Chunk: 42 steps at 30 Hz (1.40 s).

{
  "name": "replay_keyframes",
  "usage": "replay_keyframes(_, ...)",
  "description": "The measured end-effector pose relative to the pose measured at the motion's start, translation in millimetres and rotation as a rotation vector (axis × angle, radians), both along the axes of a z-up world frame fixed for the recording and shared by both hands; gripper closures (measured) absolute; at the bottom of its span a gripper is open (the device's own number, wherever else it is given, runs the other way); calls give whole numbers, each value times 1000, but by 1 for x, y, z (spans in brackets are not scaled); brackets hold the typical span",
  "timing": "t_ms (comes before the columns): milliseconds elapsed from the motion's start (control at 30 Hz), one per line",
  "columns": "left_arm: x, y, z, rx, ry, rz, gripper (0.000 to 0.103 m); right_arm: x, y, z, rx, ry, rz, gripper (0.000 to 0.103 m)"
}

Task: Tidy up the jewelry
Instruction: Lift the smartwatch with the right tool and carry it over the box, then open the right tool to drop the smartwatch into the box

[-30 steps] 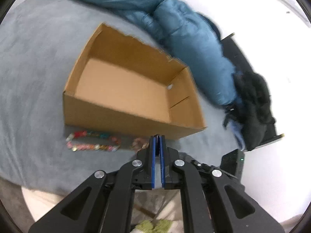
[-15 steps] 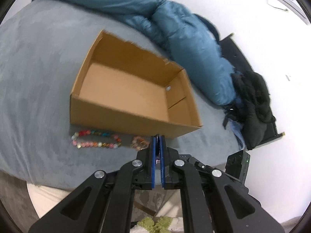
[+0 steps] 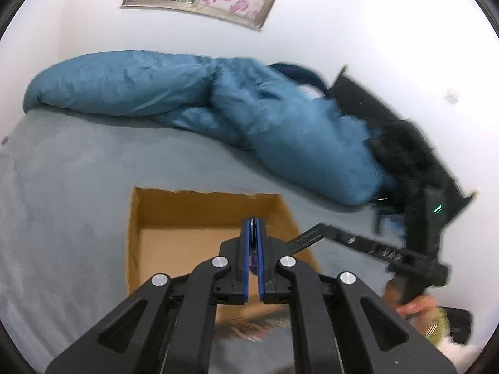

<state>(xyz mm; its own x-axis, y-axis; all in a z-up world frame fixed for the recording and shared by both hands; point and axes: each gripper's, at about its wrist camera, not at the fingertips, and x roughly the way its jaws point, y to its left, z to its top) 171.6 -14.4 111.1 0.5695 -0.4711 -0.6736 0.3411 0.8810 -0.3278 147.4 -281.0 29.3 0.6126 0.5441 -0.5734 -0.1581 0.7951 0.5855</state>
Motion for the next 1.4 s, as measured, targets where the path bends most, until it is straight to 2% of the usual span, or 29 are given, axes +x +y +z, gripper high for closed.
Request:
replay_keyframes(133, 59, -15, -43, 98, 66, 21, 100, 53, 15, -23, -78, 90, 20, 102)
replay_keyframes(267, 98, -28, -83, 209, 118, 26, 100, 90, 27, -44, -162, 168, 26, 102)
replay_keyframes(433, 125, -37, -123, 332, 175, 30, 100, 117, 35, -67, -256, 239, 28, 102)
replay_keyframes(533, 129, -39, -135, 407, 166, 32, 99, 120, 37, -77, -297, 261, 28, 100)
replay_keyframes(633, 129, -37, -134, 430, 153, 33, 92, 126, 37, -82, -328, 258, 20, 97)
replay_keyframes(667, 129, -37, -133, 431, 148, 39, 85, 125, 35, -81, -334, 250, 18, 95)
replay_keyframes(733, 124, -33, -129, 435, 132, 62, 81, 119, 32, -74, -333, 232, 8, 82)
replay_keyframes(767, 122, -31, -126, 432, 127, 69, 81, 118, 30, -72, -341, 225, -7, 62)
replay_keyframes(800, 119, -30, -124, 433, 122, 75, 80, 114, 28, -67, -348, 205, -29, 58)
replay_keyframes(900, 105, -27, -109, 438, 81, 88, 78, 103, 24, -58, -350, 163, -73, 58)
replay_keyframes(1033, 77, -17, -81, 413, 9, 107, 71, 76, 16, -43, -287, 110, -145, 55)
replay_keyframes(1133, 51, -7, -57, 376, -47, 126, 66, 45, 17, -28, -247, 46, -185, 45)
replay_keyframes(1200, 30, -1, -42, 355, -87, 141, 62, 24, 21, -19, -257, 5, -197, 36)
replay_keyframes(1400, -29, 13, -14, 316, -162, 194, 54, -30, 43, -2, -400, -88, -194, 15)
